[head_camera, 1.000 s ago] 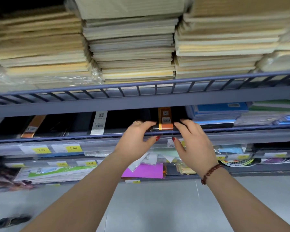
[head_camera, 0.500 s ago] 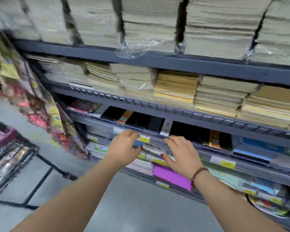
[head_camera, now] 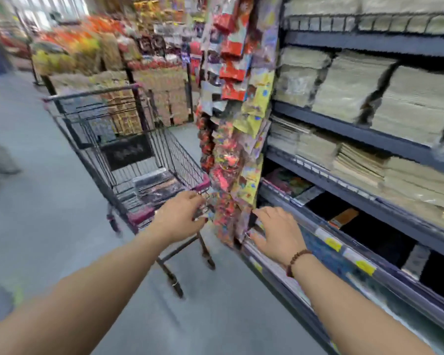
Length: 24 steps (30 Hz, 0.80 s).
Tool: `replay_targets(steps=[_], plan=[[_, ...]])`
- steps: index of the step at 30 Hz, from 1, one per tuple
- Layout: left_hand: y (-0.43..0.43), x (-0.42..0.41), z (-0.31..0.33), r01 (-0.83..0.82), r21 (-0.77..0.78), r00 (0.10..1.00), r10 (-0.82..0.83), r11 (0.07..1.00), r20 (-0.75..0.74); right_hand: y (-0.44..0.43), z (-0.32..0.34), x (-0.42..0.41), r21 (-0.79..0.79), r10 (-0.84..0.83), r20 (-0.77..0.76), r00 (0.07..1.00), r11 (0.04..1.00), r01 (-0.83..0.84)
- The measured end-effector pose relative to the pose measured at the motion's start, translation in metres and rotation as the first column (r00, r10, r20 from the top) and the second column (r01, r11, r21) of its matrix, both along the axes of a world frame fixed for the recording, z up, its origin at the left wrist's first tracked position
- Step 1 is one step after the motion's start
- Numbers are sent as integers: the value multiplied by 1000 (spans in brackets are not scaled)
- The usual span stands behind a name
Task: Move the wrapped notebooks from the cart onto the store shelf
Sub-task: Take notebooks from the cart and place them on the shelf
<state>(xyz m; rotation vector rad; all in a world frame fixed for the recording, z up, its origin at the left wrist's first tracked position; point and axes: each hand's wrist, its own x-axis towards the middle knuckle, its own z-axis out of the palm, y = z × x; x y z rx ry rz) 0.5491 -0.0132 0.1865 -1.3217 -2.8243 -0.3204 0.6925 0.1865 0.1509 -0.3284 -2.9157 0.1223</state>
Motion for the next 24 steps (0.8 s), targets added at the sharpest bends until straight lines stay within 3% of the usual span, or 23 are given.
replay_targets(steps=[10, 24], plan=[[-137, -70, 4, -222, 25, 975, 222, 975, -19, -111, 9, -129, 14, 211, 49, 976, 977, -212], [-129, -244, -3, -349, 32, 936, 348, 936, 49, -106, -11, -341, -72, 293, 123, 948, 955, -286]])
